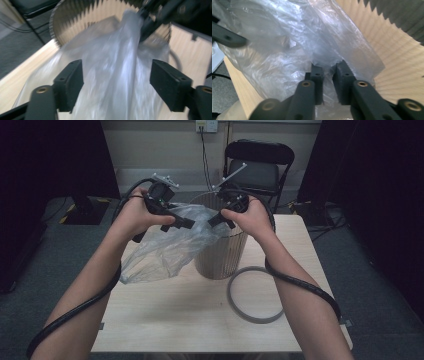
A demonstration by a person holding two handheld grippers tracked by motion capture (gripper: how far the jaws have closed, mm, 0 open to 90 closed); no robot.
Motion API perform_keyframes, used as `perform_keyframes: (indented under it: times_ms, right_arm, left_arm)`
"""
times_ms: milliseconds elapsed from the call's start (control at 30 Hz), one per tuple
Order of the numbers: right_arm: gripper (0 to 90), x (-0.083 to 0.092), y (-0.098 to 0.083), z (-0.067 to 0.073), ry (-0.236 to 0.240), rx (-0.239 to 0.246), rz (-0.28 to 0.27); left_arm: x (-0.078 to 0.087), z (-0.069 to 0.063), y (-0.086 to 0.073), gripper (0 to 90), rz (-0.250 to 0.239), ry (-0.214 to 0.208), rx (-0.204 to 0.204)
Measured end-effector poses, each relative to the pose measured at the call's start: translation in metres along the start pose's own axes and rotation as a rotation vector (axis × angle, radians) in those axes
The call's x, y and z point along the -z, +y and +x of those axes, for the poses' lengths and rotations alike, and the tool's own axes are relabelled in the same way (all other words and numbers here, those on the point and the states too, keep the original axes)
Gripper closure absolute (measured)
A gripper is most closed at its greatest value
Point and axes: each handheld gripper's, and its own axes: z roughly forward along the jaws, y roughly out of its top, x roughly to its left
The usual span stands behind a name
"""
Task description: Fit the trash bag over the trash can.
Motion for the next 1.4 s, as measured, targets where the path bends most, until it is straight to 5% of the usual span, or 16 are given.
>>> perform_keyframes:
  times_ms: [167, 267, 567, 667, 833, 1067, 1133, 1300, 1400]
  right_arm:
    - [83.2, 0.003, -0.003, -0.003, -0.028, -0.006, 0.006]
    - [83.5, 0.004, -0.005, -0.005, -0.036, -0.021, 0.0]
    - [84.6, 0.011, -0.004, -0.005, -0.059, -0.019, -0.015]
    - [85.1, 0.015, -0.003, -0.006, -0.075, -0.019, -0.027]
    - [85.8, 0.023, -0.002, -0.01, -0.097, -0.023, -0.04]
    - [85.3, 0.027, -0.009, -0.021, -0.112, -0.045, -0.044]
    - [78.9, 0.026, -0.012, -0.022, -0.107, -0.048, -0.046]
    - [39.7, 0.026, -0.014, -0.021, -0.11, -0.046, -0.107]
    - [34.8, 0.027, -0.012, -0.016, -0.112, -0.019, -0.123]
  left_arm:
    - [0.012, 0.007, -0.013, 23.6, 0.045, 0.064, -0.009]
    - [0.008, 0.009, -0.023, 24.4, 0.06, 0.041, 0.005]
    - [-0.013, 0.011, -0.03, 65.1, 0.062, -0.049, 0.031]
    - [-0.016, 0.01, -0.027, 77.9, 0.057, -0.074, 0.048]
    - [-0.012, 0.008, -0.015, 88.9, 0.031, -0.043, 0.039]
    - [-0.008, 0.005, 0.013, 90.0, -0.037, -0.02, 0.047]
    - [-0.013, 0.004, 0.019, 90.0, -0.044, -0.02, 0.043]
    - [-0.029, 0.001, 0.027, 90.0, -0.031, -0.024, 0.024]
    - [-0.035, 0.0, 0.028, 90.0, -0.026, -0.022, 0.01]
